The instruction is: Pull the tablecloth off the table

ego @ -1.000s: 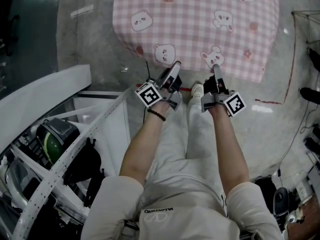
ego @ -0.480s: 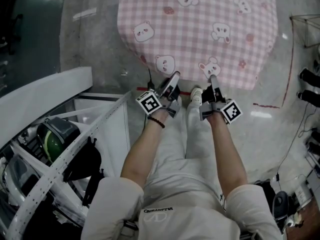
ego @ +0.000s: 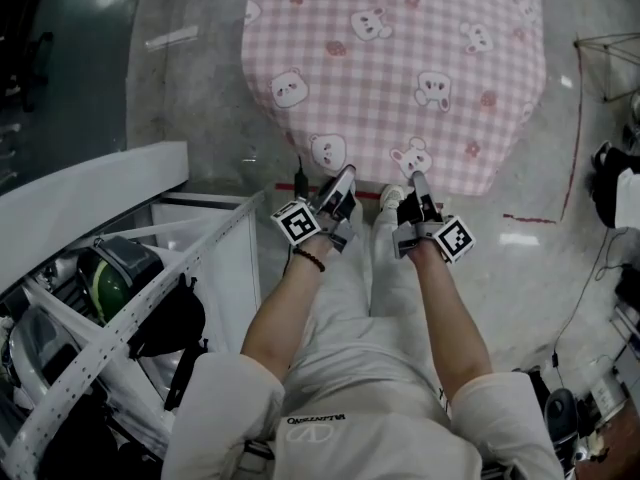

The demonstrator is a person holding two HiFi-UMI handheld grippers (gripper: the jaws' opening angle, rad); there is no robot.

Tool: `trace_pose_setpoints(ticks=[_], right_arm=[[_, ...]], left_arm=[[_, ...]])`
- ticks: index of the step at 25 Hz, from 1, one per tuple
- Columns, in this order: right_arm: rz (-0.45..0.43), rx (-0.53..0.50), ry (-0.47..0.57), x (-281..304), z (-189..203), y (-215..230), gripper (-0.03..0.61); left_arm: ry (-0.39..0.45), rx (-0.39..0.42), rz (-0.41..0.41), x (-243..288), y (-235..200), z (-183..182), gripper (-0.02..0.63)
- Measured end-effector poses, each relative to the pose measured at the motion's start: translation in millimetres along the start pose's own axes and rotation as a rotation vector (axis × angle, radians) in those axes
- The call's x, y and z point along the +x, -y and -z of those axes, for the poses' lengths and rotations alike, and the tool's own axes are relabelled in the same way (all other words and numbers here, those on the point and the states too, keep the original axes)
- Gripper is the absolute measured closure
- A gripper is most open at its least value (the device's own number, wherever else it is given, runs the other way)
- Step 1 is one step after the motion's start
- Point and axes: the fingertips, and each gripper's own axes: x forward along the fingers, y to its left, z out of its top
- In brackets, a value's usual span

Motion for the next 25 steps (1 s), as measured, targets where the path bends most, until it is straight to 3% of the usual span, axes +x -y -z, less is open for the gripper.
trace_pose_setpoints(ticks=[7,15,25], right_arm=[[-0.046,-0.129,0.037,-4.8,3.1,-5.3,0.569],[-0.058,-0.118,-0.002,-4.4,3.2,-3.2,0.569],[-0.082,-0.157,-0.130,-3.2,2.5,-23.2,0.569]], left_arm=[[0.009,0.015,0.159,1.0,-2.2,0.0,0.611],[-0.019,0.059,0.155,4.7,-3.2,0.3,0.611],[0.043,0.097,0.138,-0.9,19.0,-4.5,0.611]])
